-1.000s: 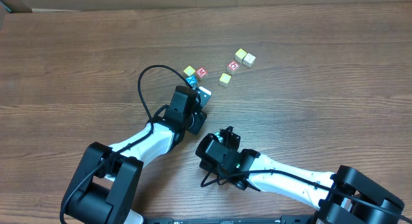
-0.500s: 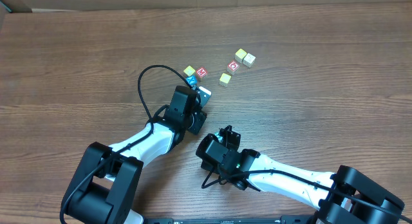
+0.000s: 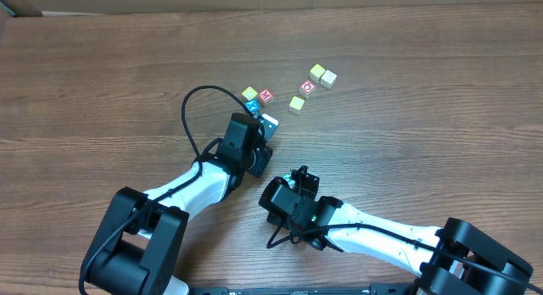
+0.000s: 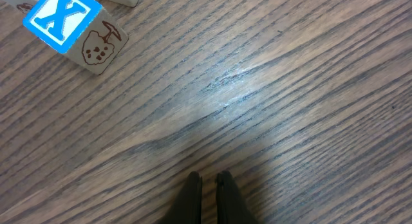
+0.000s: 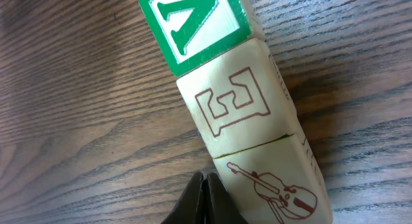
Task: Flip 3 blocks
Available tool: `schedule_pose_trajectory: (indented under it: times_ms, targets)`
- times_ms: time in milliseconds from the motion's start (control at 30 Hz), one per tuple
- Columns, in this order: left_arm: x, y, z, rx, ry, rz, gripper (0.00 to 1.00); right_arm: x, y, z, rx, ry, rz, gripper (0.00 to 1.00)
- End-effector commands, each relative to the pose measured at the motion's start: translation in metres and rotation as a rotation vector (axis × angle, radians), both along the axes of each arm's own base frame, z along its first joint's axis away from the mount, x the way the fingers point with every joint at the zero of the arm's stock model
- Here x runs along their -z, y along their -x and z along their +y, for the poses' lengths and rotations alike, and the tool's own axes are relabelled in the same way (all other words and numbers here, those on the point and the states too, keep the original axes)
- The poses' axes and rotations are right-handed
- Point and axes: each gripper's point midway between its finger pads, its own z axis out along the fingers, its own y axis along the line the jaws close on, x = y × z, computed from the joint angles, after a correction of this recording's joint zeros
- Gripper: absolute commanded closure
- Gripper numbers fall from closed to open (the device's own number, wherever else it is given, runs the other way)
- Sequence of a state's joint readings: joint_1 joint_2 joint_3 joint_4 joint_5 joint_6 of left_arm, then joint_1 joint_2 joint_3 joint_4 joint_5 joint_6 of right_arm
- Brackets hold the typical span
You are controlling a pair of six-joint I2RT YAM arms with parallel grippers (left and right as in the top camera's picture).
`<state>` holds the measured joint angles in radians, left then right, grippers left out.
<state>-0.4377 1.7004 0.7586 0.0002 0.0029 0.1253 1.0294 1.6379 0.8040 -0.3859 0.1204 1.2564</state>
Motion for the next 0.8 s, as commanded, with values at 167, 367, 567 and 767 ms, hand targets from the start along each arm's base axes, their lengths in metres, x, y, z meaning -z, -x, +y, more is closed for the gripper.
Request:
schedule_pose_trajectory:
  times_ms: [167, 367, 567, 767]
  targets:
    - [0.008, 0.004, 0.003, -0.018, -0.001, 0.024, 0.96, -0.005, -0.007, 0.002, 0.005, 0.015, -0.034, 0.96]
    - [0.008, 0.004, 0.003, -0.018, -0.002, 0.024, 0.96, -0.006, -0.008, 0.003, 0.005, 0.011, -0.036, 0.96]
    - [0.008, 0.004, 0.003, -0.018, -0.001, 0.024, 0.96, -0.027, -0.011, 0.024, -0.086, 0.002, -0.086, 0.96]
    - [0.008, 0.004, 0.003, -0.027, 0.003, 0.029, 0.96, -0.051, -0.011, 0.034, -0.120, 0.063, -0.163, 0.96]
